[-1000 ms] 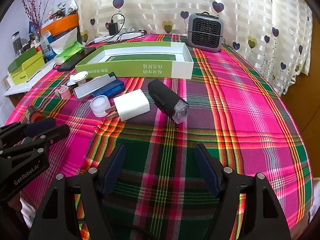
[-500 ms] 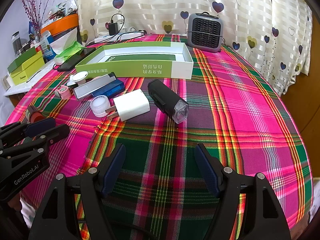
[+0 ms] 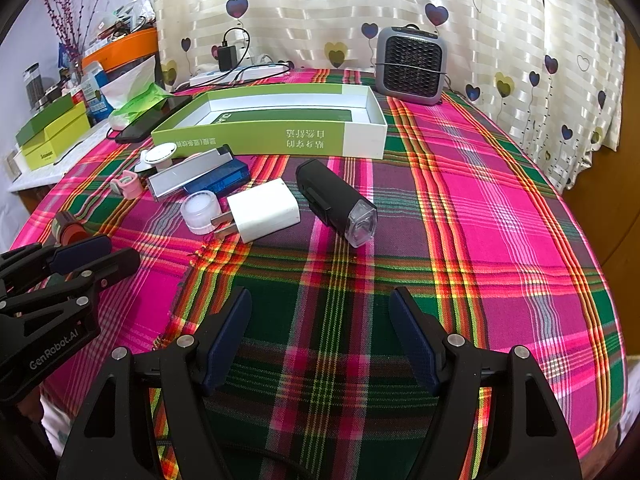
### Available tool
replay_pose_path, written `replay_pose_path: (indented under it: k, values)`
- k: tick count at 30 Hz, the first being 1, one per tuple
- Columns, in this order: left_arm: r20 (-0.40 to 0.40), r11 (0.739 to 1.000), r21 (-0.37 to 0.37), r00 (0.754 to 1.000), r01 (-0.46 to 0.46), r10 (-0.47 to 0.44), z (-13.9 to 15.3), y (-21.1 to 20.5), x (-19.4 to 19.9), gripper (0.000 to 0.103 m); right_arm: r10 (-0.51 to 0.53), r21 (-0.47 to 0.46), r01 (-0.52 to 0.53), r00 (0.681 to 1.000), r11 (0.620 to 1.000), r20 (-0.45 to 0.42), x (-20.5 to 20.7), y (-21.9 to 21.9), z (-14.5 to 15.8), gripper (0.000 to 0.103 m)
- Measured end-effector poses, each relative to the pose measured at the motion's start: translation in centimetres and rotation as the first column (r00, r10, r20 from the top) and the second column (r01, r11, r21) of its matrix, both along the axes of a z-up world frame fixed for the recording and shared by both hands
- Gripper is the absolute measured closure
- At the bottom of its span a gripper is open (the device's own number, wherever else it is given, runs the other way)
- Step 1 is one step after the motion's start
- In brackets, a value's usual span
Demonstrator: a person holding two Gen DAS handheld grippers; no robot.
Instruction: Organize rigid objects
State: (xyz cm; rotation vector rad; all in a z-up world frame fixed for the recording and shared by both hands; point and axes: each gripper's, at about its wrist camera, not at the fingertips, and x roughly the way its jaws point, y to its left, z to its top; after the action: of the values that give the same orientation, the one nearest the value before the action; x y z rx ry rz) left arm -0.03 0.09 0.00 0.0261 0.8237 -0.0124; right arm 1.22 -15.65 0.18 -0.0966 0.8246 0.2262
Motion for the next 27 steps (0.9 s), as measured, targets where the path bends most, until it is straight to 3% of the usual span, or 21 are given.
replay_pose_path:
  k: [14,17,24,27]
  values:
    - [-0.014,1.000,0.016,1.000,0.010,-0.010,0.3,-0.2,0.1,0.070,0.028,0.005,-0.028,1.000,1.000,0.004,-0.2,-0.3,0.0,0.031]
    - [-0.031,0.999,-0.013,0.999,0.034,-0.035,0.4,0.1,-0.1,0.070,0.047,0.008,-0.047,0.999,0.999,-0.001,-0.1,-0.4,0.0,0.031]
    - [0.060,0.999,-0.041,0.998,0.031,-0.029,2.7,1.7,-2.8,0.070,0.055,0.093,-0.054,0.998,0.994,-0.008,0.3,-2.1,0.4,0.031]
    - [0.075,0.998,-0.066,0.997,0.010,-0.005,3.6,3.0,-3.5,0.070,0.044,0.073,-0.046,0.999,0.996,0.027,0.5,-2.6,1.0,0.031]
